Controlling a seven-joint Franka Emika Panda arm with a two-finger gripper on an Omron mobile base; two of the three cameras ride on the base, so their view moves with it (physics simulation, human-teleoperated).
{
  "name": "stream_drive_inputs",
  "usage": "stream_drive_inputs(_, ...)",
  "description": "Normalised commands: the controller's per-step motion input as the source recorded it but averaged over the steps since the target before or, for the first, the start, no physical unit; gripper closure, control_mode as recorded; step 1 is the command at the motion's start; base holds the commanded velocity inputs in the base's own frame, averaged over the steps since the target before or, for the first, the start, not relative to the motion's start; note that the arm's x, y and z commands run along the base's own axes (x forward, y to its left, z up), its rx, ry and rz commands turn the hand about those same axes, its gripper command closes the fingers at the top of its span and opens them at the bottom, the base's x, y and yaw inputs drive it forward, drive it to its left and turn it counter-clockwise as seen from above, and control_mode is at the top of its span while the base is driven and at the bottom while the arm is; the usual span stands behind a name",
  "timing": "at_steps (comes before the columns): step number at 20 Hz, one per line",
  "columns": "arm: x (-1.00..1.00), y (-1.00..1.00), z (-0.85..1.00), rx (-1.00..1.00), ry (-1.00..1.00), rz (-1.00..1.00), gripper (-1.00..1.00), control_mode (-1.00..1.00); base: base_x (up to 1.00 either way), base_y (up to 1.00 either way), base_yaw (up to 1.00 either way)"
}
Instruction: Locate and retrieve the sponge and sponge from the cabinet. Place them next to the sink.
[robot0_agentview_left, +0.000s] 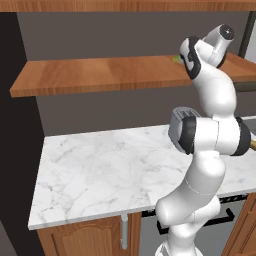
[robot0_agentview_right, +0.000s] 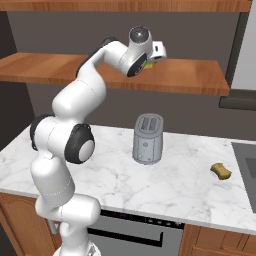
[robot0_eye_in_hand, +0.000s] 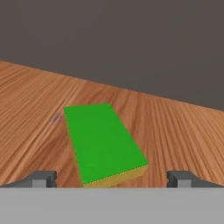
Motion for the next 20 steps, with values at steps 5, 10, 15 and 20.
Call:
stream_drive_inputs(5,0.12,0.04,-0.18,0.00,0.00,0.00,-1.00,-1.00,0.00,0.00,0.00)
stream_drive_inputs(10,0.23,0.10,-0.09,0.00,0.00,0.00,-1.00,-1.00,0.00,0.00,0.00)
stream_drive_inputs(15,0.33,0.05,0.00,0.00,0.00,0.00,-1.00,-1.00,0.00,0.00,0.00)
stream_drive_inputs(20,0.25,0.00,-0.04,0.00,0.02,0.00,-1.00,-1.00,0.00,0.00,0.00)
